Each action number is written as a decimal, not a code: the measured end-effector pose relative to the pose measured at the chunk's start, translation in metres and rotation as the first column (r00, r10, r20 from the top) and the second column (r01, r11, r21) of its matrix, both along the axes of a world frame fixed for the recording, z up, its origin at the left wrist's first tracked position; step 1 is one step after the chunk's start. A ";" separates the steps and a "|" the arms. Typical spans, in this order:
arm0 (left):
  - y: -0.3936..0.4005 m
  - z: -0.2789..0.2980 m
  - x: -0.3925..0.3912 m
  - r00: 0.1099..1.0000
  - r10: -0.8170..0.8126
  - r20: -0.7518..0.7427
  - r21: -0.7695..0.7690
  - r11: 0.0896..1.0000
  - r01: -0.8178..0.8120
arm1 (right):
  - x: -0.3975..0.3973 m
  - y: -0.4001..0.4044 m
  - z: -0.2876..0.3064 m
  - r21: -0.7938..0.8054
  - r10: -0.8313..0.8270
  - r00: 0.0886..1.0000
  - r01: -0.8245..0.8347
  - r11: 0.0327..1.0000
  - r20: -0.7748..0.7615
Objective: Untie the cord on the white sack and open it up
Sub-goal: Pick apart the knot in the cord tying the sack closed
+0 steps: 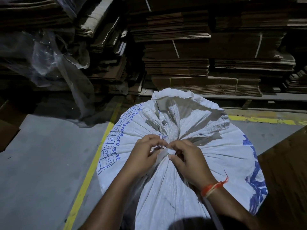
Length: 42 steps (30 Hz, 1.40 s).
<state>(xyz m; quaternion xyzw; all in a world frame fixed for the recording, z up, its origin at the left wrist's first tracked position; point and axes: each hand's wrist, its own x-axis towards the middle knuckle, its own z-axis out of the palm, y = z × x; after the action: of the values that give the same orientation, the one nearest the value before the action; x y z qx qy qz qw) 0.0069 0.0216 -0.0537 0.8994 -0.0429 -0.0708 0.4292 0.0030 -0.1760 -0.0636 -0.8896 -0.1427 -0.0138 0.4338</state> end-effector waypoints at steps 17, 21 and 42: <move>-0.006 0.005 -0.001 1.000 0.024 -0.016 0.138 0.990 -0.022 | -0.008 -0.004 0.003 0.163 -0.088 0.989 0.107 0.981 -0.118; -0.006 0.005 -0.001 1.000 0.025 -0.001 0.136 0.990 -0.024 | -0.006 -0.002 0.001 0.153 -0.107 0.987 0.125 0.980 -0.119; -0.010 0.016 -0.006 0.999 0.031 -0.022 0.114 0.993 -0.029 | -0.008 -0.002 -0.001 0.166 -0.094 0.989 0.111 0.980 -0.110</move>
<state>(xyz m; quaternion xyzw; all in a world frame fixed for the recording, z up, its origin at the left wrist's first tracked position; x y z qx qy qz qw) 0.0008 0.0114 -0.0381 0.9221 -0.0201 -0.0774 0.3787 -0.0045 -0.1784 -0.0651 -0.8546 -0.0725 -0.0031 0.5141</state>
